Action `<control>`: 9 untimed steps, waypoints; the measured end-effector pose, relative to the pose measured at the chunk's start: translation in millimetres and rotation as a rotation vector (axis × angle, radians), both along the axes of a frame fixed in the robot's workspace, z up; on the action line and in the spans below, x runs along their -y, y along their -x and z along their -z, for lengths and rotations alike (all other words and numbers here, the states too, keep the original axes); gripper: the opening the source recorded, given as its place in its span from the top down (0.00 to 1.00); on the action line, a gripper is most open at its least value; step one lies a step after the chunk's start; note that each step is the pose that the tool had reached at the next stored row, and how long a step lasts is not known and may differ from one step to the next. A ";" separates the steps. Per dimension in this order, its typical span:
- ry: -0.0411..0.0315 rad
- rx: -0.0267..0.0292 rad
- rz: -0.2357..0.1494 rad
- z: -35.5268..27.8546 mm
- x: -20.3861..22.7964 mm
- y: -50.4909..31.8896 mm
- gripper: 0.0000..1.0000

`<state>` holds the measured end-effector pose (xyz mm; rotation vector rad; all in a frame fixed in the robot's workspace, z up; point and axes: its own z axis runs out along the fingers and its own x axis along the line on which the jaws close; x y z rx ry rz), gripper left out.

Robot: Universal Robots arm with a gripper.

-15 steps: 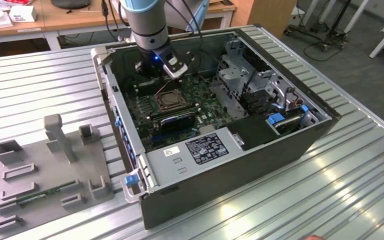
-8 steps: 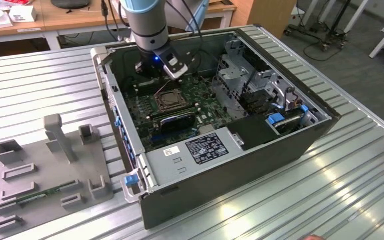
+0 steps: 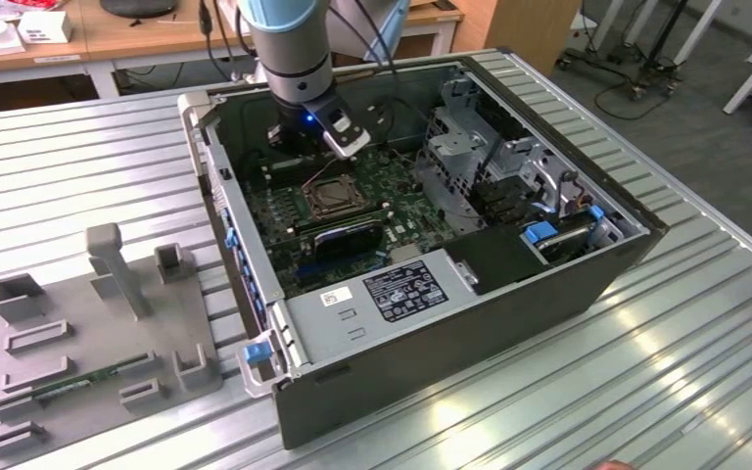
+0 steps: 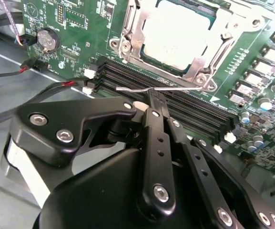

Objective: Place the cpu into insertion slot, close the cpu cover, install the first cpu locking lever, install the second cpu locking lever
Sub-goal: 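Install the first cpu locking lever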

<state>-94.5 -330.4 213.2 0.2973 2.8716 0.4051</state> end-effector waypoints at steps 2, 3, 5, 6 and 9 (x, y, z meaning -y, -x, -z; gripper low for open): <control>0.0000 0.0000 0.000 1.2 0.0 -1.9 0.89; 0.0000 0.0000 0.000 1.9 0.0 -2.9 0.89; 0.0000 0.0000 0.000 3.2 0.0 -4.7 0.89; 0.0000 0.0000 0.000 3.9 0.0 -5.5 0.89; 0.0000 0.0000 0.000 5.9 0.0 -7.8 0.89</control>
